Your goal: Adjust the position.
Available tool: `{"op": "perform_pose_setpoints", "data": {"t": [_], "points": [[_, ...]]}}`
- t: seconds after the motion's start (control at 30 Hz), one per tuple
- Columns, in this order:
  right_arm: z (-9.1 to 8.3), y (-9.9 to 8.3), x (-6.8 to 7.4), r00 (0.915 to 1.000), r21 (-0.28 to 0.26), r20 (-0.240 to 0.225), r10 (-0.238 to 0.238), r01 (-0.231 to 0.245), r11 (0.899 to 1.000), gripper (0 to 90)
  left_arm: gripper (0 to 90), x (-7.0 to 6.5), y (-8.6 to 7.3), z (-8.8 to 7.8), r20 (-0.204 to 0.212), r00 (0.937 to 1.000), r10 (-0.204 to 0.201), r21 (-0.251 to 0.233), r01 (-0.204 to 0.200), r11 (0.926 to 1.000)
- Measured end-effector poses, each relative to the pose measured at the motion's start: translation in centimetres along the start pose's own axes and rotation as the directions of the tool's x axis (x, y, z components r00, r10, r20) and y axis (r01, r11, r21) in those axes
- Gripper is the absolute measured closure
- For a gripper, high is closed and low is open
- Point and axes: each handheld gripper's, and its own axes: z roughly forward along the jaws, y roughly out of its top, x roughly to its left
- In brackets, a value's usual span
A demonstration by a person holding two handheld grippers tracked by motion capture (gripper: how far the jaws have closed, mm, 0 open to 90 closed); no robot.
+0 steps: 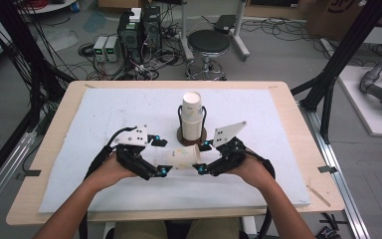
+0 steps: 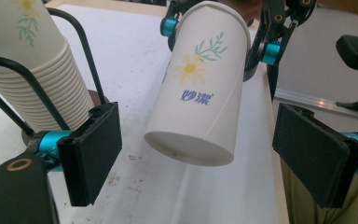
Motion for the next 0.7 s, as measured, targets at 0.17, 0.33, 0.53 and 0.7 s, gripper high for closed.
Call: {"op": "perform_pose_setpoints", "data": {"t": [0.17,0.33,0.53,0.7], "points": [[0.0,0.9,0.0,0.9996,0.043,0.000,-0.029,0.029,0.999,36.5,15.7,0.0,0.2,0.2,0.002,1.0000,0.005,0.021,-0.005,0.9998],[0.1,1.7,0.1,0.9979,0.098,0.003,-0.064,0.064,0.993,36.5,15.9,0.0,0.4,0.4,0.004,0.9996,0.027,0.063,-0.027,0.9977],[0.4,3.0,0.4,0.9938,0.178,0.003,-0.111,0.109,0.978,36.5,16.2,0.0,0.7,1.0,0.013,0.9993,0.035,0.100,-0.036,0.9943],[0.9,4.1,0.6,0.9888,0.249,0.003,-0.149,0.144,0.958,36.5,16.7,-0.1,0.9,1.7,0.023,0.9989,0.040,0.127,-0.043,0.9909]]}}
